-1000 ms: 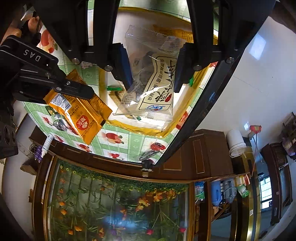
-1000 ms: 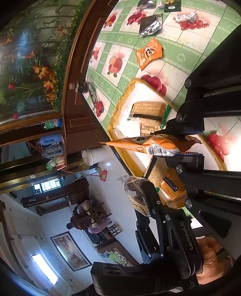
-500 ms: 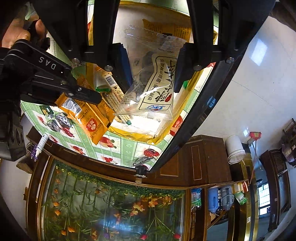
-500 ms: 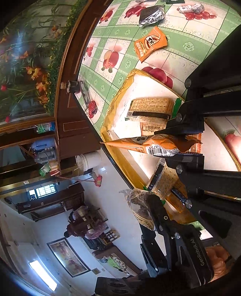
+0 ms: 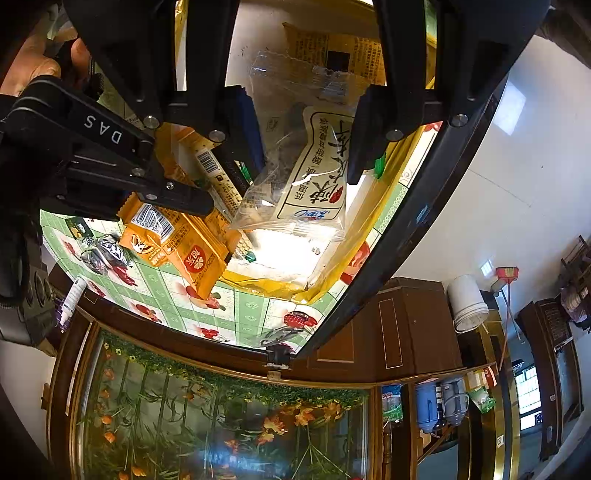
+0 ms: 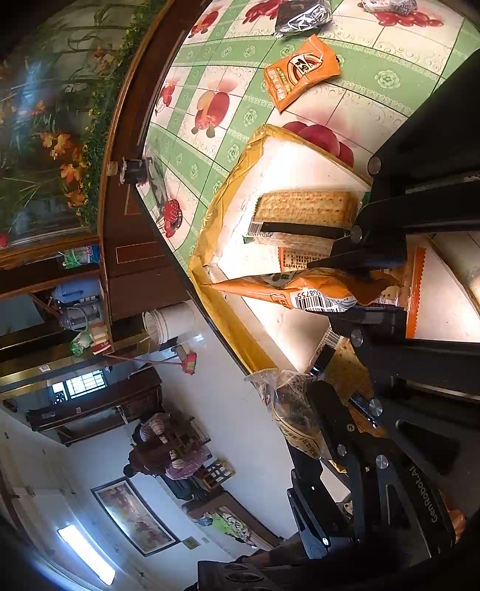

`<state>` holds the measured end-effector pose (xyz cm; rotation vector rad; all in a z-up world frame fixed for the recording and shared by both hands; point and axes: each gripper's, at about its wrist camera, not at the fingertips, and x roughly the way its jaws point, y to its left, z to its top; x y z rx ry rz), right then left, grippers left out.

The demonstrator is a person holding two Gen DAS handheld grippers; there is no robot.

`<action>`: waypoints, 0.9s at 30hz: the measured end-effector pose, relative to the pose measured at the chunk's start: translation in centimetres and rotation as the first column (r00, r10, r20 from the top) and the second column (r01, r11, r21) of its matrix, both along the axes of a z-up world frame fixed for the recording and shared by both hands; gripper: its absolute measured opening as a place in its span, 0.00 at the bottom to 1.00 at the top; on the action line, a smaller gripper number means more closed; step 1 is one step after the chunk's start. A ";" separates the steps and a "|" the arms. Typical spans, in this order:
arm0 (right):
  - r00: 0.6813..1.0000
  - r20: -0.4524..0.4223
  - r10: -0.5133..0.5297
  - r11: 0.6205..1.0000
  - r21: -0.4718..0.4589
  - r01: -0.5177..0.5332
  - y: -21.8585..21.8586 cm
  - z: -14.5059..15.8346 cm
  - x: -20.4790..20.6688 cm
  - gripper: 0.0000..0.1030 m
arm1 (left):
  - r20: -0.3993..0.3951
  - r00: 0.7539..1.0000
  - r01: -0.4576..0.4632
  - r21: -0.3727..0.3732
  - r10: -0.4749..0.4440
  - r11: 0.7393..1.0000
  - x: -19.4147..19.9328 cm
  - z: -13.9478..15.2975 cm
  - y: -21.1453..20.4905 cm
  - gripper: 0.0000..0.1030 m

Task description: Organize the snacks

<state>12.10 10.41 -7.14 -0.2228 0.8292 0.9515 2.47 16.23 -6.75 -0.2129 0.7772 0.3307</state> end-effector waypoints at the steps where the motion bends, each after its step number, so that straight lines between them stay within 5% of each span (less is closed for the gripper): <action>1: 1.000 -0.001 -0.001 1.000 -0.002 0.001 0.0 -0.1 0.1 0.13 | -0.003 1.000 -0.002 0.000 0.002 1.000 0.1 -0.1 0.0 0.40; 8: 1.000 -0.012 -0.002 1.000 -0.005 0.002 0.1 -0.5 0.7 0.17 | -0.007 0.999 -0.035 -0.003 0.035 0.999 0.4 -0.3 0.2 0.45; 10: 1.000 -0.011 -0.003 1.000 -0.004 0.003 0.1 -0.6 0.7 0.17 | -0.010 0.999 -0.042 0.002 0.042 0.999 0.5 -0.2 0.2 0.63; 16: 1.000 -0.013 -0.019 0.999 0.029 0.020 -0.8 0.2 0.7 0.41 | 0.007 0.998 -0.056 0.004 0.056 0.998 0.1 0.6 0.2 0.81; 27: 0.996 0.041 -0.074 0.993 0.098 0.070 -5.8 3.7 -0.7 0.50 | 0.013 0.999 -0.052 0.065 0.051 0.997 -0.5 2.1 -1.7 0.82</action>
